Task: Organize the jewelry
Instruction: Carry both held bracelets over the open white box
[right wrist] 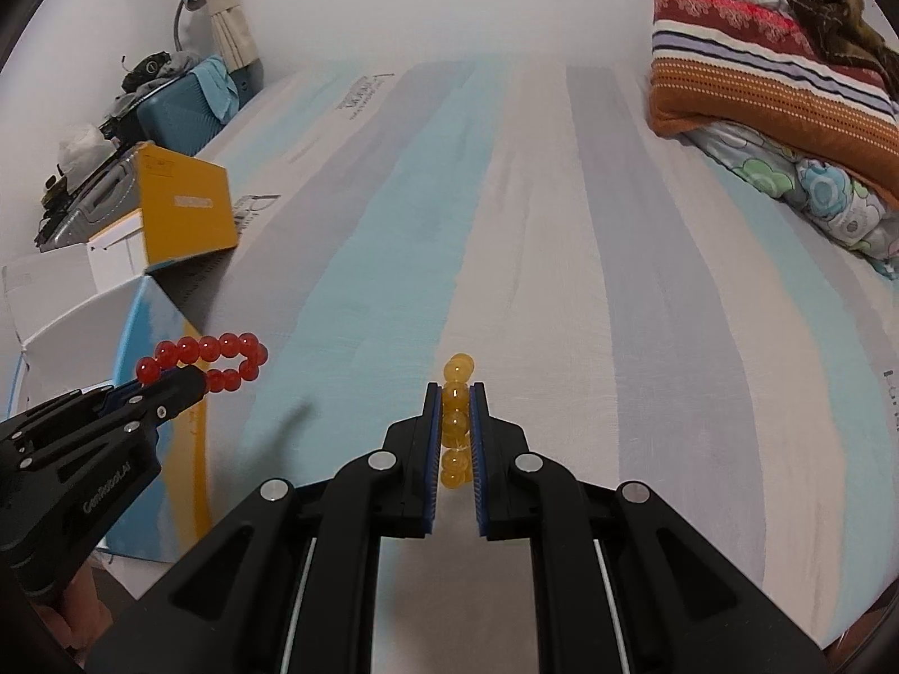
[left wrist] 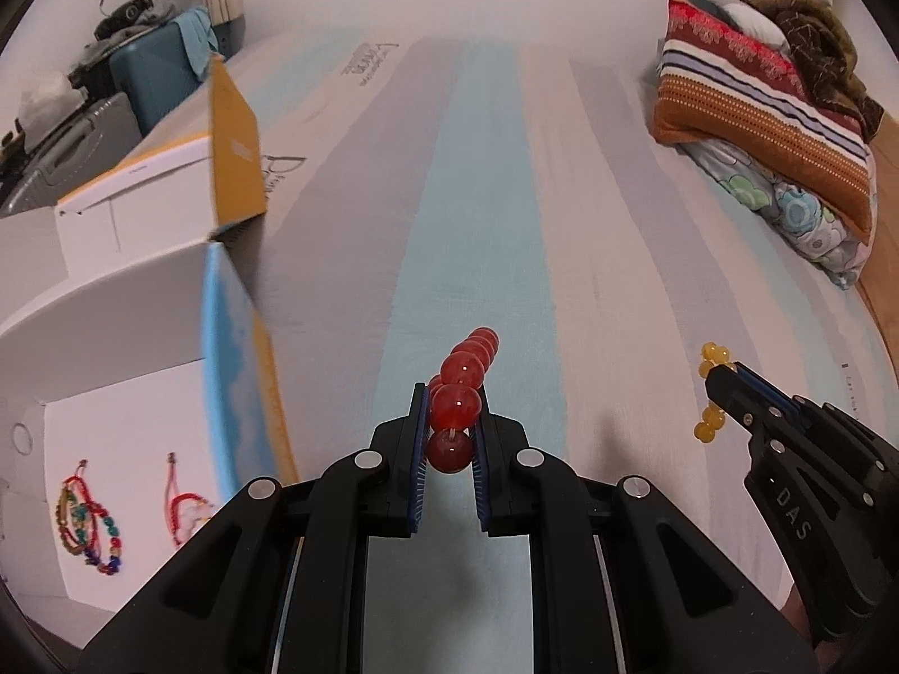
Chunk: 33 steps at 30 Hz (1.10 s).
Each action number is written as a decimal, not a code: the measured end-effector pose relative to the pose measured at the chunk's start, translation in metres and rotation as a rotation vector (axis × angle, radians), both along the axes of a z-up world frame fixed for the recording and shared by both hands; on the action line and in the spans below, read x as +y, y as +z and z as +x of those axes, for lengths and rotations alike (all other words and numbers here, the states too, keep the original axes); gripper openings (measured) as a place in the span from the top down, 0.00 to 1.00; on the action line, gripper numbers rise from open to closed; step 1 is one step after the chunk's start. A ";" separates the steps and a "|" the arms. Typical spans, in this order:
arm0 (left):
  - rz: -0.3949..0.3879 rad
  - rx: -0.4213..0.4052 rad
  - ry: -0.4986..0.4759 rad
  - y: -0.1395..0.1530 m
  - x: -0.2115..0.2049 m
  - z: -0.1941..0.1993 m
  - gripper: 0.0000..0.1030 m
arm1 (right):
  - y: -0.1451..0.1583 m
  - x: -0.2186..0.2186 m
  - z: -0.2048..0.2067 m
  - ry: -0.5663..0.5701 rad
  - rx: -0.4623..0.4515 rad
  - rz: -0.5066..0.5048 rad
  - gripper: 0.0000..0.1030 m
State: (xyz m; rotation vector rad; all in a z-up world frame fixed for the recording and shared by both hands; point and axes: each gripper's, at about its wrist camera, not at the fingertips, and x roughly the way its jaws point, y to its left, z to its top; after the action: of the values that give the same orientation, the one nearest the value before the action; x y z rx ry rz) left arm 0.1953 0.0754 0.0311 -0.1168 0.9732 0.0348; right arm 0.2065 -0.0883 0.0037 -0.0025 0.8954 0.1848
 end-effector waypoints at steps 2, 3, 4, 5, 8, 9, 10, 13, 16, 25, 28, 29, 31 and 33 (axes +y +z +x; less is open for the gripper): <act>-0.002 -0.014 0.003 0.008 0.007 -0.008 0.88 | 0.005 0.005 -0.004 0.006 -0.008 0.003 0.91; -0.003 -0.022 0.005 0.011 0.010 -0.011 0.88 | 0.009 0.009 -0.006 0.010 -0.014 0.001 0.91; -0.004 -0.029 0.007 0.015 0.013 -0.014 0.88 | 0.012 0.014 -0.009 0.014 -0.019 0.001 0.91; -0.006 -0.042 0.012 0.020 0.018 -0.020 0.87 | 0.016 0.018 -0.012 0.020 -0.026 0.001 0.91; -0.006 -0.063 0.020 0.031 0.028 -0.032 0.88 | 0.025 0.031 -0.019 0.032 -0.038 0.001 0.91; -0.007 -0.074 0.026 0.036 0.034 -0.037 0.88 | 0.027 0.035 -0.021 0.036 -0.042 0.001 0.91; -0.006 -0.079 0.031 0.039 0.037 -0.041 0.88 | 0.030 0.040 -0.024 0.043 -0.047 0.001 0.91; -0.002 -0.094 0.050 0.047 0.049 -0.051 0.88 | 0.036 0.057 -0.030 0.063 -0.057 0.002 0.91; 0.001 -0.101 0.071 0.051 0.067 -0.062 0.88 | 0.040 0.074 -0.036 0.082 -0.066 0.004 0.91; 0.006 -0.100 0.159 0.049 0.127 -0.090 0.87 | 0.047 0.122 -0.052 0.145 -0.092 0.007 0.91; 0.009 -0.096 0.191 0.047 0.148 -0.098 0.87 | 0.046 0.140 -0.057 0.170 -0.095 0.009 0.91; 0.010 -0.095 0.202 0.047 0.154 -0.100 0.88 | 0.045 0.148 -0.059 0.182 -0.098 0.007 0.91; 0.012 -0.091 0.218 0.044 0.166 -0.104 0.88 | 0.044 0.161 -0.063 0.204 -0.100 0.006 0.91; 0.017 -0.082 0.236 0.041 0.179 -0.108 0.88 | 0.042 0.176 -0.066 0.228 -0.099 0.003 0.91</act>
State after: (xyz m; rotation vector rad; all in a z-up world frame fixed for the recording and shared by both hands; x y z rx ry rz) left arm 0.0870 0.2544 0.0721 -0.2157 0.8735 0.2536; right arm 0.1405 0.0877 0.0461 -0.1103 0.7954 0.3952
